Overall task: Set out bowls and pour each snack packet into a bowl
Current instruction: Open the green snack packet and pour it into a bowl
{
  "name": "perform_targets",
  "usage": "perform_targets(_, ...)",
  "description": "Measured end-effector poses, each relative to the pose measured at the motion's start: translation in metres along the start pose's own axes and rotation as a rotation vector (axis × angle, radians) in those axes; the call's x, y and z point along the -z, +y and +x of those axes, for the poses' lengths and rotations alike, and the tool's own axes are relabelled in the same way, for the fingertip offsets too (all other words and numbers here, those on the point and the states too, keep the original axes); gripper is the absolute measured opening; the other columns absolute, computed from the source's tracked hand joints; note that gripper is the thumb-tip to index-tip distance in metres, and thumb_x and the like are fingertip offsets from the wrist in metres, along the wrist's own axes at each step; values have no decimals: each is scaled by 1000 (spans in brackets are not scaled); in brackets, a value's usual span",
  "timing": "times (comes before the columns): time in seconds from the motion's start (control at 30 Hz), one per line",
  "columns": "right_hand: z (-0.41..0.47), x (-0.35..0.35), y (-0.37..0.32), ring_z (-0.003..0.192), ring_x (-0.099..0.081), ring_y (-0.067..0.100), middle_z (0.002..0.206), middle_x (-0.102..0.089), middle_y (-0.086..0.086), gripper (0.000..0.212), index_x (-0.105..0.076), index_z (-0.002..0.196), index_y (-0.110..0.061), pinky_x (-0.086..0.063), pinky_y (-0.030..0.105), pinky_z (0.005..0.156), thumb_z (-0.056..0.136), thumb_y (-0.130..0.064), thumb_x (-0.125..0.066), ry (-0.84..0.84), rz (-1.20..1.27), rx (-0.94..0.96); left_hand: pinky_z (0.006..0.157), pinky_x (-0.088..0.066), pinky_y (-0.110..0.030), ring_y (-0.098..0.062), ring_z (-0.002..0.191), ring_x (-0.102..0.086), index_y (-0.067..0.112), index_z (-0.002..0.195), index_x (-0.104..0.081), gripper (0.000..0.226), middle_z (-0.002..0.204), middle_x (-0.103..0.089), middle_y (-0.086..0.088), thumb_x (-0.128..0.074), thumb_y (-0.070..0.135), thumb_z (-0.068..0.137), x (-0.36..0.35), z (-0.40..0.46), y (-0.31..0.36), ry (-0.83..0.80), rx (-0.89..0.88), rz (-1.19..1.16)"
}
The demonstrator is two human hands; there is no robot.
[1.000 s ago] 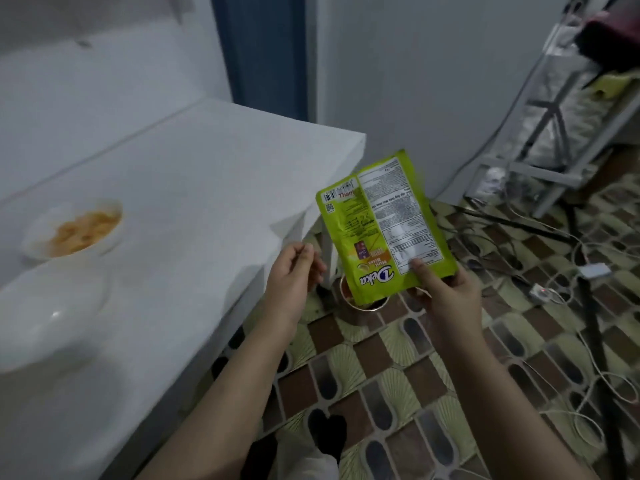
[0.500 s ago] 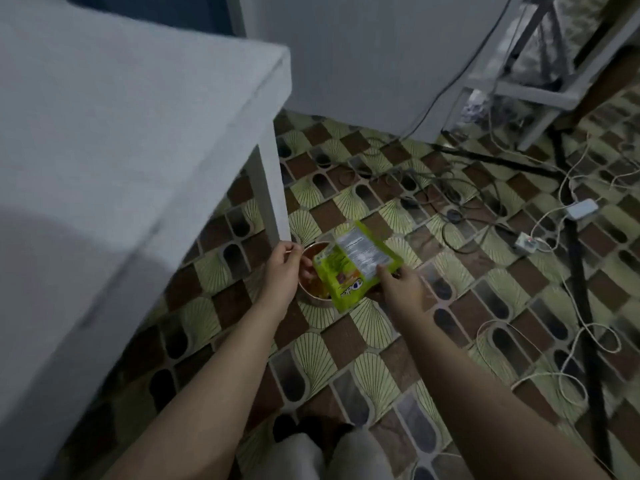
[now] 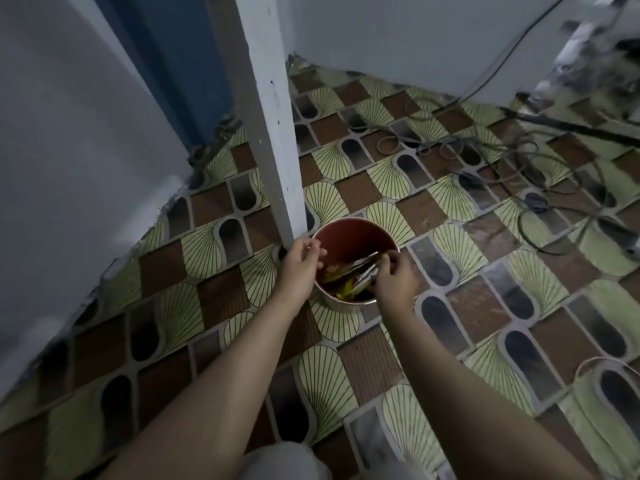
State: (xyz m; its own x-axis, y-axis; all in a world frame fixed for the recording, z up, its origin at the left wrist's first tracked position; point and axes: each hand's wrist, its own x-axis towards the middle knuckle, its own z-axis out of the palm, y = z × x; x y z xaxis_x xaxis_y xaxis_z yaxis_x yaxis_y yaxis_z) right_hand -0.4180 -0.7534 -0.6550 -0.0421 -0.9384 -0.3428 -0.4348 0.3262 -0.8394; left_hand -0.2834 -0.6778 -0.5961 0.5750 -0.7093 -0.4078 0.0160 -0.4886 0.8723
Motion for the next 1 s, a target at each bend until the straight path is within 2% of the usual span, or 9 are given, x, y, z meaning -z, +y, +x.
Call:
perform_targets(0.07, -22, 13, -28, 84, -66, 18, 99, -70, 2, 18, -60, 105, -24, -58, 39, 70, 103, -31, -44, 32, 59, 85, 79, -50, -29, -10, 99, -63, 24, 113, -57, 19, 109, -66, 10, -42, 30, 103, 6, -17, 24, -11, -53, 12)
perform_targets(0.17, -64, 52, -103, 82, -64, 18, 86, -67, -4, 21, -60, 93, -25, -57, 45, 75, 104, -30, -42, 66, 146, 258, 86, -53, -35, -9, 98, -65, 28, 106, -58, 16, 105, -67, 12, -42, 29, 103, 20, -62, 94, -9, -173, -16)
perform_targets(0.33, -163, 139, -257, 69, -59, 23, 76, -60, -5, 22, -58, 87, -21, -51, 47, 62, 104, -25, -44, 52, 359, 564, 70, -51, -19, -8, 84, -66, 26, 104, -58, 15, 94, -67, 10, -43, 24, 103, 67, -177, 246, -1, -417, -141)
perform_targets(0.47, -258, 188, -364, 65, -56, 12, 73, -58, -7, 21, -59, 90, -10, -47, 34, 58, 104, -19, -46, -104, 438, 731, 71, -52, -20, -11, 82, -64, 25, 102, -58, 14, 93, -67, 7, -44, 23, 102, 127, -271, 341, 75, -558, -173)
perform_targets(0.53, -305, 201, -405, 63, -56, 12, 74, -59, -5, 19, -59, 90, -14, -47, 30, 56, 103, -18, -46, -214, 468, 798, 74, -54, -24, -11, 81, -64, 27, 100, -58, 14, 92, -67, 7, -44, 24, 102, 161, -313, 370, 151, -590, -189)
perform_targets(0.6, -347, 205, -437, 61, -56, 10, 73, -60, -5, 19, -60, 89, -17, -46, 26, 54, 103, -17, -47, -321, 495, 848, 76, -54, -27, -12, 81, -65, 28, 100, -58, 15, 91, -67, 11, -43, 25, 102, 196, -349, 389, 251, -615, -163)
perform_targets(0.73, -425, 192, -485, 61, -57, 13, 72, -62, -4, 19, -61, 89, -16, -49, 40, 55, 103, -17, -48, -526, 476, 934, 74, -53, -28, -12, 76, -65, 26, 98, -58, 17, 88, -67, 11, -42, 21, 103, 276, -414, 398, 500, -626, -148)
perform_targets(0.9, -537, 137, -521, 62, -58, 15, 70, -62, -4, 17, -62, 87, -19, -52, 44, 61, 101, -22, -54, -806, 435, 1028, 71, -49, -26, -14, 74, -63, 24, 97, -58, 16, 87, -67, 11, -43, 24, 102, 384, -500, 364, 835, -610, -172)
perform_targets(1.0, -612, 92, -526, 66, -57, 24, 71, -62, 2, 15, -62, 85, -20, -50, 40, 61, 99, -24, -58, -983, 430, 1053, 69, -48, -23, -13, 71, -63, 25, 93, -57, 15, 85, -67, 10, -45, 21, 102, 445, -550, 332, 1037, -581, -180)
